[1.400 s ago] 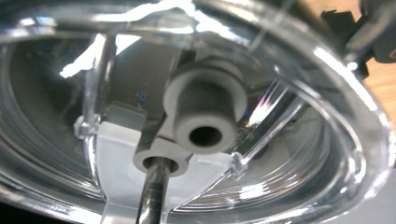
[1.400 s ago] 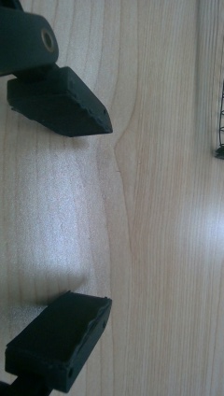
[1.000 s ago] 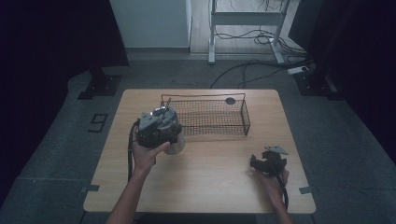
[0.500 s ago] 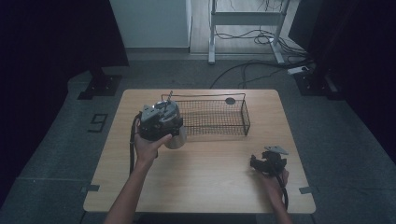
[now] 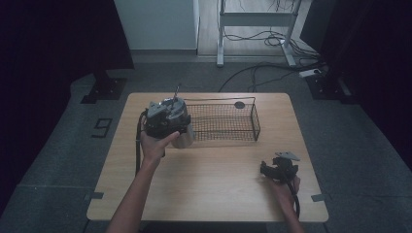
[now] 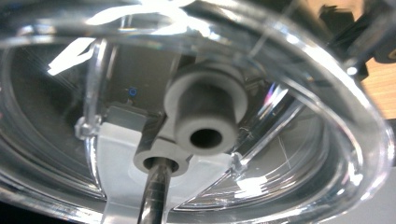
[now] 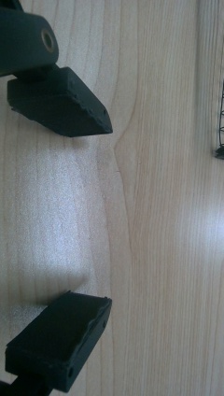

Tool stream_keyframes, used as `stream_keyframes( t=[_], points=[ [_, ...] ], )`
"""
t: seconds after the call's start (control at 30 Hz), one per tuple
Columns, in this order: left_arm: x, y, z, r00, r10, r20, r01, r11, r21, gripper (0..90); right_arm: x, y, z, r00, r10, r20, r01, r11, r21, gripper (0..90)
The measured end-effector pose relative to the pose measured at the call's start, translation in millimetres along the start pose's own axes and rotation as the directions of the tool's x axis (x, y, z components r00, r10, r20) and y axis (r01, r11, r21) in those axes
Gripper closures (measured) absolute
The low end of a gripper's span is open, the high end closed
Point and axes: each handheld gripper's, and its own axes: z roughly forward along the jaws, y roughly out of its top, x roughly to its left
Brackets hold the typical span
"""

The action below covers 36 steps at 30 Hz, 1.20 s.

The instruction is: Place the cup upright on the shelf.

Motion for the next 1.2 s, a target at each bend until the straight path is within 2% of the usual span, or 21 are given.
stream_keyframes(
  t=[0.33,0.47,0.7,1.03,1.2],
  points=[
    [1.9,11.2,2.2,0.9998,-0.006,-0.020,0.006,1.0000,-0.008,3.5,0.0,0.0,0.0,1.0000,0.001,0.000,-0.001,1.000,0.001,13.8],
    [2.0,18.2,3.7,0.9995,0.003,-0.032,-0.004,1.0000,-0.006,3.5,0.0,0.0,0.1,1.0000,0.001,0.000,-0.001,1.000,-0.001,13.7],
    [2.5,27.9,10.7,0.9991,0.001,-0.041,-0.001,1.0000,0.001,3.5,0.0,-0.1,0.3,1.0000,0.003,-0.001,-0.003,1.000,-0.004,13.7],
    [3.3,34.8,34.1,0.9984,-0.008,-0.056,0.009,0.9999,0.012,3.5,0.1,-0.1,0.3,1.0000,0.005,-0.002,-0.005,1.000,-0.003,13.7],
    [5.0,35.1,46.2,0.9983,0.001,-0.059,0.001,0.9997,0.024,3.5,0.0,-0.1,0.4,1.0000,0.002,-0.002,-0.002,1.000,-0.004,13.7]
  ],
)
